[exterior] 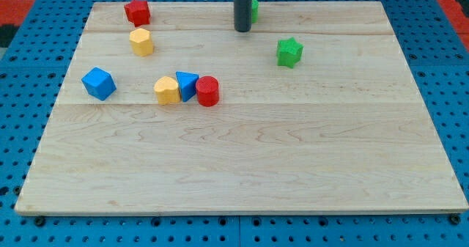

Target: Move arm to the right of the green circle

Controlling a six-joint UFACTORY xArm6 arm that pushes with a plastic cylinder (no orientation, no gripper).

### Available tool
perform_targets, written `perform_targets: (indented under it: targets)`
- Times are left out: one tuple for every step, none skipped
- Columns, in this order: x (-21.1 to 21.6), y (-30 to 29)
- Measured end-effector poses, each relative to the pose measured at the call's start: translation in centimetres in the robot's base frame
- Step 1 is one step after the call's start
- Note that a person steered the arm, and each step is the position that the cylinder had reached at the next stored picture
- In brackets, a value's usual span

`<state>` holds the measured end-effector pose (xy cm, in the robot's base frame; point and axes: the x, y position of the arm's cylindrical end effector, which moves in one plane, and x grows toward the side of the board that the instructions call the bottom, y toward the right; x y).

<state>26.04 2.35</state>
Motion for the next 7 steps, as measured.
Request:
perform_targets:
  targets:
    - [-2.1, 0.1]
    - [-2.2, -0.1]
    - [-2.2, -0.3]
    - [-2.2, -2.4]
    - [-1.6, -2.5]
    - [-0.6, 1.7]
    - [-2.0, 7.1]
